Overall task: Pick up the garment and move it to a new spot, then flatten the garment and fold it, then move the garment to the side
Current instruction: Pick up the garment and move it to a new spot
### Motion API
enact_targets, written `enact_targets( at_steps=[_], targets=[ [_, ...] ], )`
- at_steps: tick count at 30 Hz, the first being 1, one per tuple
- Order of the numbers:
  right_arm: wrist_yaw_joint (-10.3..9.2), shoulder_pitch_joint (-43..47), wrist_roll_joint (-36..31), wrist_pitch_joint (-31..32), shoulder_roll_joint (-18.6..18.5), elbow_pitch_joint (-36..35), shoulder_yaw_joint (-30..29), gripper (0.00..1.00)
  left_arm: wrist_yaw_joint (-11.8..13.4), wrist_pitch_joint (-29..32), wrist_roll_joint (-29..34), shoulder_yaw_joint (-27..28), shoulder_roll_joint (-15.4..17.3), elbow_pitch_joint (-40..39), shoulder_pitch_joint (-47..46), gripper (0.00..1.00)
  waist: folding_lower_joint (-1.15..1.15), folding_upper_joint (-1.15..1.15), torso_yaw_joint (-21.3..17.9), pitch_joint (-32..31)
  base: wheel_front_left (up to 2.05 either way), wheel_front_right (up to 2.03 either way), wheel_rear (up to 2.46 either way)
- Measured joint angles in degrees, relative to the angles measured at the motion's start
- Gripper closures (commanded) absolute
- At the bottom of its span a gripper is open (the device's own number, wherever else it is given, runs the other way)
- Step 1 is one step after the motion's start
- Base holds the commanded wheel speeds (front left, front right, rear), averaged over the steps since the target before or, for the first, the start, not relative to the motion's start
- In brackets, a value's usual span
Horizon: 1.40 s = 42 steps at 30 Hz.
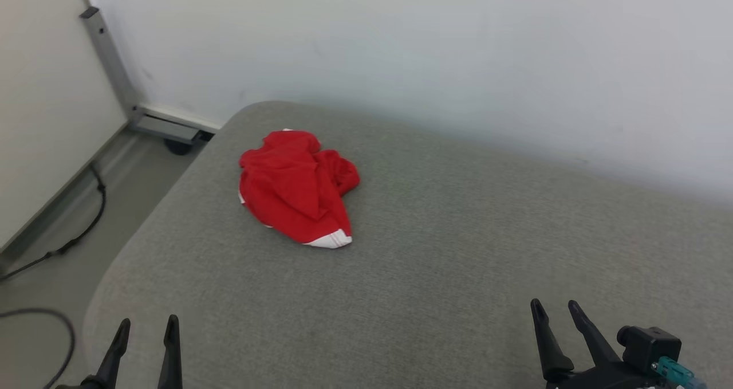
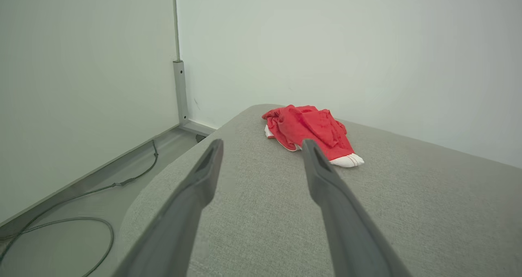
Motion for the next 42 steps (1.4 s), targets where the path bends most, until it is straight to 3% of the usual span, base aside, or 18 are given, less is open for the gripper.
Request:
enact_targets(
  at_steps=[8,16,19,25,29,35,42],
  targets=[
    [0.57,-4.1,-1.2,0.6,0.0,0.6,1.4,0.00,0.1,0.0,-0.2,2.4,-0.1,-1.0,1.4,0.00,0.00,0.00,5.7,1.3,0.00,0.00,0.00],
    [0.70,-4.4,-1.7,1.0,0.0,1.4,2.0,0.00,0.4,0.2,-1.9,2.5,-1.5,-1.1,1.3,0.00,0.00,0.00,7.4,2.9,0.00,0.00,0.00],
    [0.69,-4.2,-2.0,1.0,-0.2,0.9,1.9,0.00,-1.6,1.9,-3.8,1.1,-1.8,0.3,-0.2,0.00,0.00,0.00,7.3,3.5,0.00,0.00,0.00],
    [0.35,-2.1,-3.1,1.0,-1.6,-2.1,1.6,0.00,-6.2,7.4,-5.6,-2.2,-2.8,6.9,-12.5,0.00,0.00,0.01,7.0,5.4,0.00,0.00,0.00],
    [0.16,-2.1,-4.6,1.7,-2.7,-4.8,2.7,0.00,-7.6,11.3,-8.0,-2.6,-4.1,12.3,-20.3,0.00,0.01,0.01,6.2,7.1,0.00,0.00,0.00],
    [-0.20,-2.2,-7.3,3.5,-5.1,-10.2,3.5,0.00,-8.6,16.0,-9.1,-1.5,-4.7,19.8,-30.9,0.00,0.01,0.01,3.0,10.0,0.00,0.00,0.00],
    [-0.41,-2.3,-9.8,6.0,-8.5,-16.9,3.5,0.00,-7.9,19.3,-10.7,0.6,-4.3,25.8,-37.4,0.00,0.01,0.01,-1.5,14.5,0.00,0.00,0.00]
  ],
)
